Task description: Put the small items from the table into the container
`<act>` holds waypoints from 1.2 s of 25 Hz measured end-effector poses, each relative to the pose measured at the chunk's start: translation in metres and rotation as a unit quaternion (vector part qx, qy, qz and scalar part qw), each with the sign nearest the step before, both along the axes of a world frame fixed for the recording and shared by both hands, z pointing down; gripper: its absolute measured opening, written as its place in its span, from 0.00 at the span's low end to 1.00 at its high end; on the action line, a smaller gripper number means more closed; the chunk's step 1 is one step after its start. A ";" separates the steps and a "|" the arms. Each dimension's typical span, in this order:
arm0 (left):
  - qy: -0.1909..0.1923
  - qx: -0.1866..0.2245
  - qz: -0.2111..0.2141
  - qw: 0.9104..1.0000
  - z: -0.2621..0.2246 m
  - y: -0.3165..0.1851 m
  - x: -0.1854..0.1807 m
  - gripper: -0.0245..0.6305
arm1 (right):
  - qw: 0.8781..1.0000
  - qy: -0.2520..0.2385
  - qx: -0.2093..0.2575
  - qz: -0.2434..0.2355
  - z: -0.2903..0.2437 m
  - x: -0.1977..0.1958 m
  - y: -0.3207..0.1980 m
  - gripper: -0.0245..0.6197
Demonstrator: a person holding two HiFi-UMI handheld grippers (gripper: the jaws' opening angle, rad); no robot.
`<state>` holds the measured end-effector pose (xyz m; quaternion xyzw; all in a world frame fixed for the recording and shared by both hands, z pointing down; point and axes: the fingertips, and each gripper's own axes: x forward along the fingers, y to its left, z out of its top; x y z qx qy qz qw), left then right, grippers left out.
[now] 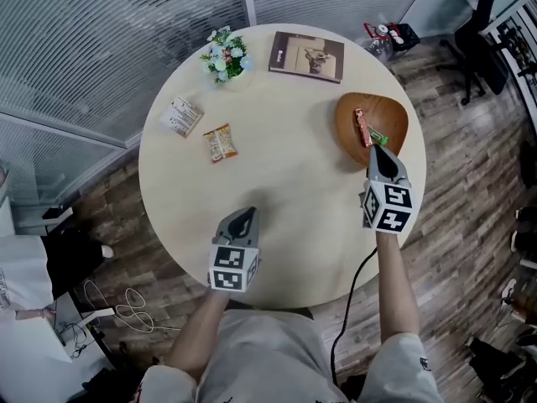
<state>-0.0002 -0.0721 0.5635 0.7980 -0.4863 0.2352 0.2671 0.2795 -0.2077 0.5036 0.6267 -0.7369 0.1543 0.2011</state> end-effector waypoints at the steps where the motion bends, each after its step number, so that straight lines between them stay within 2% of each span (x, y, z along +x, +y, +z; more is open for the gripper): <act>1: 0.001 0.003 0.002 1.000 -0.002 0.000 -0.001 0.05 | 1.000 -0.004 0.004 -0.009 -0.003 -0.013 0.012 0.04; 4: 0.005 0.008 0.006 1.000 -0.005 -0.001 -0.004 0.05 | 0.999 -0.027 -0.001 -0.032 -0.003 -0.054 0.049 0.04; 8: 0.006 0.016 0.015 1.000 -0.010 -0.002 -0.016 0.05 | 0.996 -0.073 -0.030 -0.048 0.013 -0.111 0.096 0.04; 14: 0.003 0.017 0.041 0.999 -0.006 0.003 -0.043 0.05 | 0.992 -0.079 -0.069 -0.067 0.034 -0.184 0.137 0.04; 21: 0.026 0.012 0.046 0.999 -0.007 -0.007 -0.089 0.05 | 0.993 -0.080 -0.074 -0.056 0.036 -0.242 0.127 0.04; 27: 0.032 0.003 0.041 0.999 -0.003 -0.020 -0.133 0.05 | 0.990 -0.076 -0.086 -0.081 0.049 -0.298 0.093 0.05; 28: 0.034 0.000 0.040 0.999 -0.002 -0.022 -0.141 0.05 | 0.989 -0.075 -0.093 -0.083 0.054 -0.307 0.086 0.06; 29: 0.036 -0.003 0.040 0.999 0.000 -0.024 -0.148 0.05 | 0.989 -0.074 -0.100 -0.084 0.060 -0.316 0.078 0.12; 30: 0.038 -0.005 0.040 0.998 0.001 -0.026 -0.155 0.05 | 0.988 -0.073 -0.107 -0.084 0.066 -0.324 0.069 0.22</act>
